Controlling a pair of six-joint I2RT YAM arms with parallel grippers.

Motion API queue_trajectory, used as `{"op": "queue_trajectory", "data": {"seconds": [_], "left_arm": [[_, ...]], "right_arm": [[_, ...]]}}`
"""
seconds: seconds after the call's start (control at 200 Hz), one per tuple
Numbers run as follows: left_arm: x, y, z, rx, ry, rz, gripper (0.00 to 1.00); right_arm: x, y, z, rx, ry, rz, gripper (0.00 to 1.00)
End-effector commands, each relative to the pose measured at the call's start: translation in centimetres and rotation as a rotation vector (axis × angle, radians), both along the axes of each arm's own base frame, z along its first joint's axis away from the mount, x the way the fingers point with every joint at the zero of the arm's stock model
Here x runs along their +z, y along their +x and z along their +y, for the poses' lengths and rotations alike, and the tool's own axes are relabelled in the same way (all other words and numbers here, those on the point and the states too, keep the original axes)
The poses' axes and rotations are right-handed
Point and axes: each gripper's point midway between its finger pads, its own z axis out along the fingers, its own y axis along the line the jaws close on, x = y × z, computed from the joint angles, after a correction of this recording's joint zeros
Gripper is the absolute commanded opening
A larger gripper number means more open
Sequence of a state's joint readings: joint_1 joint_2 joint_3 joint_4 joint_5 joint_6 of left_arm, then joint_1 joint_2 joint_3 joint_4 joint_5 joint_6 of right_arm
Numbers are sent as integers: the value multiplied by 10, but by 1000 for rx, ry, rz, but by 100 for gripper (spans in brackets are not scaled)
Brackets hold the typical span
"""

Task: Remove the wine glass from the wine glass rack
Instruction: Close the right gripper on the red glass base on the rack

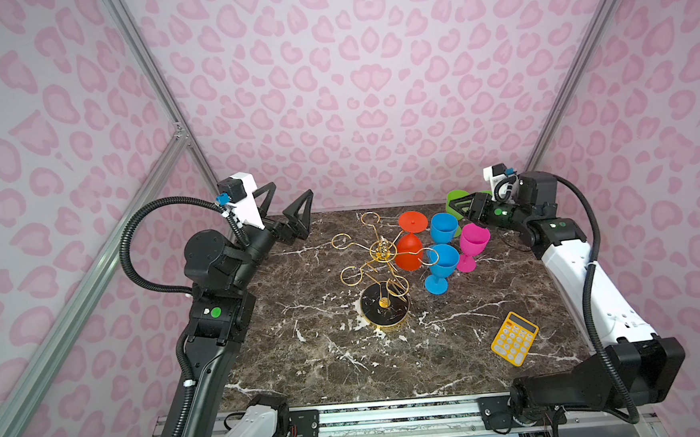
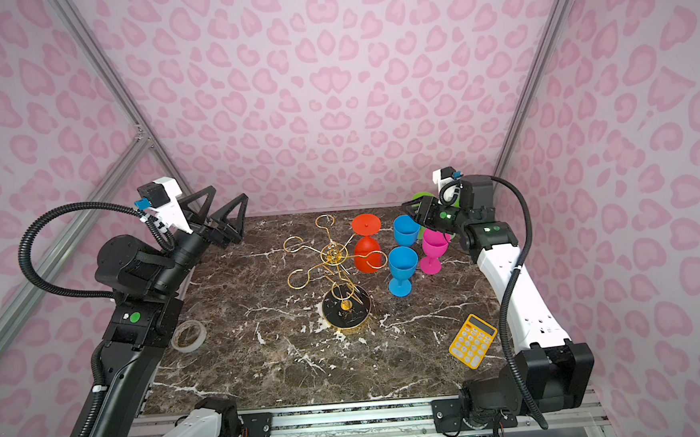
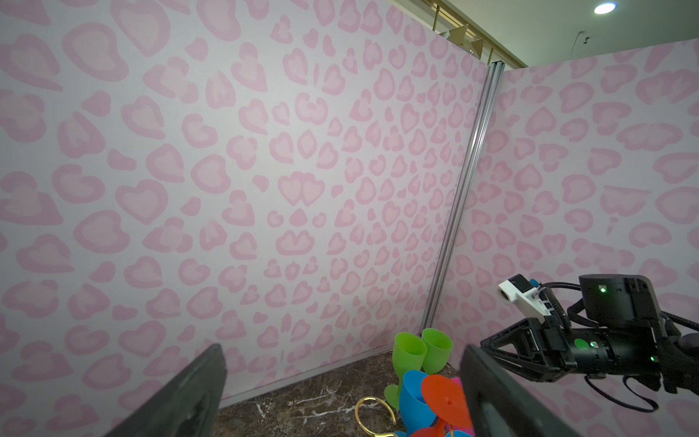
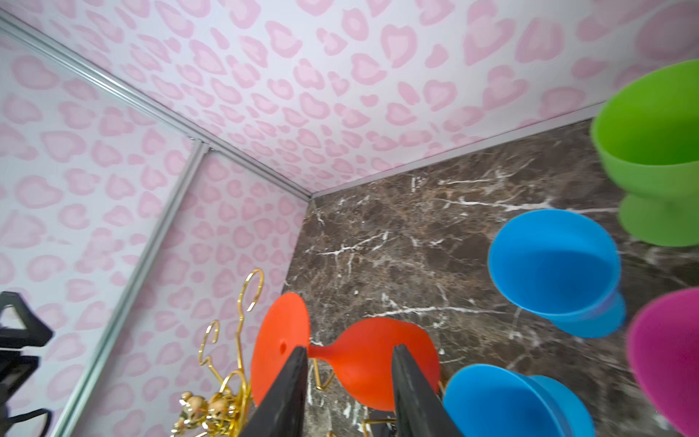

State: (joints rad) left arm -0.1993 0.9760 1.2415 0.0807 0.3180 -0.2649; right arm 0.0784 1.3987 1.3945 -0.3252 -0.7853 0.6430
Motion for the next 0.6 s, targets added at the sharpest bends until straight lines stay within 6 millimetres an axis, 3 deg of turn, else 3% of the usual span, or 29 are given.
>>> {"op": "queue_trajectory", "data": {"seconds": [0.0, 0.12, 0.25, 0.595], "left_arm": [[5, -6, -1, -16, -7, -15, 97], [6, -8, -1, -16, -6, -18, 98], [6, -9, -1, -17, -4, -18, 97], [5, -11, -2, -25, -3, -16, 97]], "right_arm": [[19, 1, 22, 58, 99, -38, 38], [8, 2, 35, 69, 119, -9, 36], [-7, 4, 32, 33, 85, 15, 36], [-19, 2, 49, 65, 115, 46, 36]]}}
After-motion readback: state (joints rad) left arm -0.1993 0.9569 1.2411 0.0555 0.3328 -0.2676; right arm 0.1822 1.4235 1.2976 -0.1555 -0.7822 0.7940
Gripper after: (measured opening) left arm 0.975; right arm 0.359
